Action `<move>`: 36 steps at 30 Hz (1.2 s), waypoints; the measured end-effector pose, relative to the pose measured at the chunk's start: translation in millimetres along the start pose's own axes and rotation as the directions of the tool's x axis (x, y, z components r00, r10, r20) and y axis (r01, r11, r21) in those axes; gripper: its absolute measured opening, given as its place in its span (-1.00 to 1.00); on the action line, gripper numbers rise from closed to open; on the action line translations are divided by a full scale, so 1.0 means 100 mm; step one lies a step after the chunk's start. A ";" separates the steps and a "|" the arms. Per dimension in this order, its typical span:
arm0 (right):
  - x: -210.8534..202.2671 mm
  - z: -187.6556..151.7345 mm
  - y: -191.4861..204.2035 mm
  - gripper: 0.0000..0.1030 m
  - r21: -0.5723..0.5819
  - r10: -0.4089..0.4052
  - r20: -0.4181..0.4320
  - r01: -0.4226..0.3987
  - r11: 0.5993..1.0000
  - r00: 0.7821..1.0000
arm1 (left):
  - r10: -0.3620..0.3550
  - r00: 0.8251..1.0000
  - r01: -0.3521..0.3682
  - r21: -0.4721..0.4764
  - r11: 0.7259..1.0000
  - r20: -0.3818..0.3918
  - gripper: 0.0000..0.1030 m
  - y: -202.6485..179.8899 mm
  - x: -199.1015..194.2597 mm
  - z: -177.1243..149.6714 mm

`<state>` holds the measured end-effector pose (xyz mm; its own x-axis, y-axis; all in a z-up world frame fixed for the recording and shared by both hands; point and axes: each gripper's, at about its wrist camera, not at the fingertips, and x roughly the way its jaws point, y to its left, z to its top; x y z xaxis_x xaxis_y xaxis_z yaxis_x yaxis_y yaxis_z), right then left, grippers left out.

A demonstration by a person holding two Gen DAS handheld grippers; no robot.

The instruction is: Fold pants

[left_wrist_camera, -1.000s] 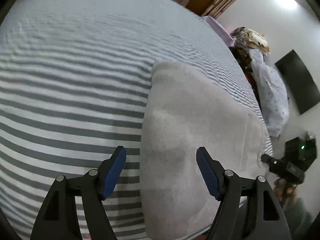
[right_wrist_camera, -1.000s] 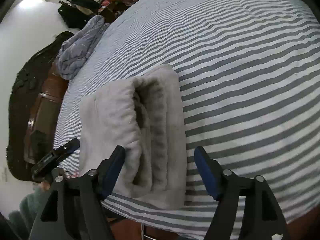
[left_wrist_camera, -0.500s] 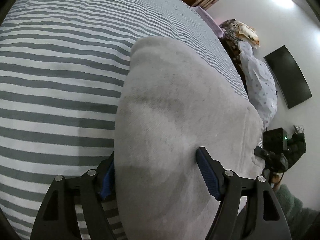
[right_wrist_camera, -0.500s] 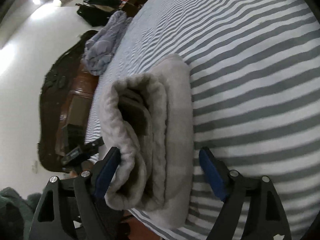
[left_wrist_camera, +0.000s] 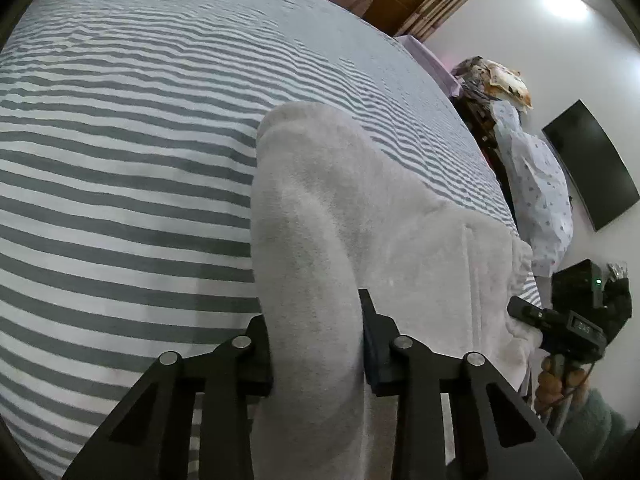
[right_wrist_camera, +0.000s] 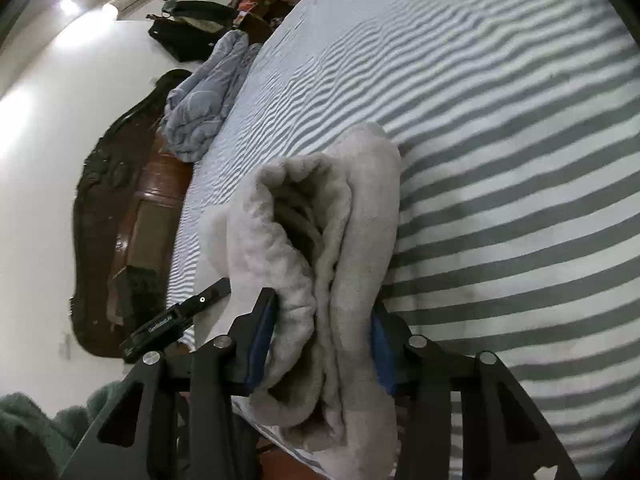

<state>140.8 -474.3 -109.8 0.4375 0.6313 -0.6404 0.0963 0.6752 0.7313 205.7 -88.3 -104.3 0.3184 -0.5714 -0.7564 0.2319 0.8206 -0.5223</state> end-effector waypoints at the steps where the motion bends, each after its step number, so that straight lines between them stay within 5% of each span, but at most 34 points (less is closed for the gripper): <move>1: -0.01 0.02 0.06 -0.22 -0.009 -0.011 0.005 0.011 1.000 1.000 | -0.001 1.000 0.001 -0.001 1.000 0.000 -0.39 -0.01 0.00 0.01; 8: 0.00 0.30 0.69 -0.30 -0.116 -0.044 0.014 0.045 0.992 0.999 | -0.070 0.996 0.070 0.000 0.998 0.048 -0.41 -0.07 -0.22 0.20; 18: 0.55 1.07 1.10 -0.33 -0.148 0.056 0.015 -0.053 0.988 0.998 | -0.019 0.981 0.014 0.026 1.000 0.191 -0.41 0.21 -0.61 0.99; 22: 0.85 1.27 1.14 -0.33 -0.151 0.064 -0.007 -0.064 0.986 0.998 | 0.003 0.981 -0.011 0.040 0.999 0.192 -0.41 0.43 -0.56 1.22; 25: 1.09 1.31 1.10 -0.33 -0.154 0.040 -0.036 -0.045 0.987 0.999 | 0.031 0.987 -0.038 0.040 0.998 0.156 -0.41 0.65 -0.39 1.33; 29: 1.37 1.24 0.94 -0.25 -0.190 -0.100 -0.056 0.088 0.978 0.993 | 0.105 0.992 -0.106 0.015 0.994 0.073 -0.36 0.95 -0.05 1.30; 36: 1.32 1.21 0.89 0.21 -0.236 -0.222 -0.015 0.212 0.948 0.975 | 0.117 0.990 -0.118 0.011 0.993 0.080 -0.05 1.03 0.03 1.20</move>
<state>315.2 -376.7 -100.8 0.3917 0.4715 -0.7901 -0.0271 0.8643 0.5023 341.0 -6.9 -113.2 0.4162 -0.4706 -0.7780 0.2032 0.8821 -0.4249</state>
